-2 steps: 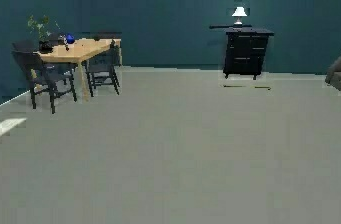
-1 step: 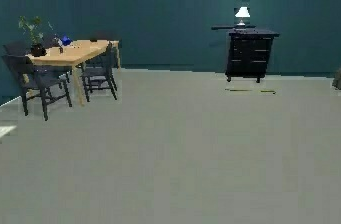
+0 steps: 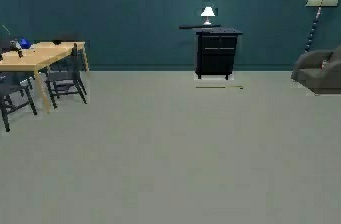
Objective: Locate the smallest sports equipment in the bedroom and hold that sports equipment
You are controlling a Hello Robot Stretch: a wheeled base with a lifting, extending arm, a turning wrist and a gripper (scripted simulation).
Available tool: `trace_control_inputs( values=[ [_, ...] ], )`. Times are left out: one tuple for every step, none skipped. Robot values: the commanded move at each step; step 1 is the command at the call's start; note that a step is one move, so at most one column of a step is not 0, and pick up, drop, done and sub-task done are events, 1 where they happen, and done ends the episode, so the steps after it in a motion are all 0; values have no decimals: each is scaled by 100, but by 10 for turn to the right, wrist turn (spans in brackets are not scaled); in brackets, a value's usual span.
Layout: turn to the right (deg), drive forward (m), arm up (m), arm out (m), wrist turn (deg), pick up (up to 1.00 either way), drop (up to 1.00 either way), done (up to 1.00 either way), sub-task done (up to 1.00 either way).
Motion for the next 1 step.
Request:
trace_control_inputs(
  values=[
    [0, 75, 0, 0, 0, 0, 0, 0, 0]
  ],
)
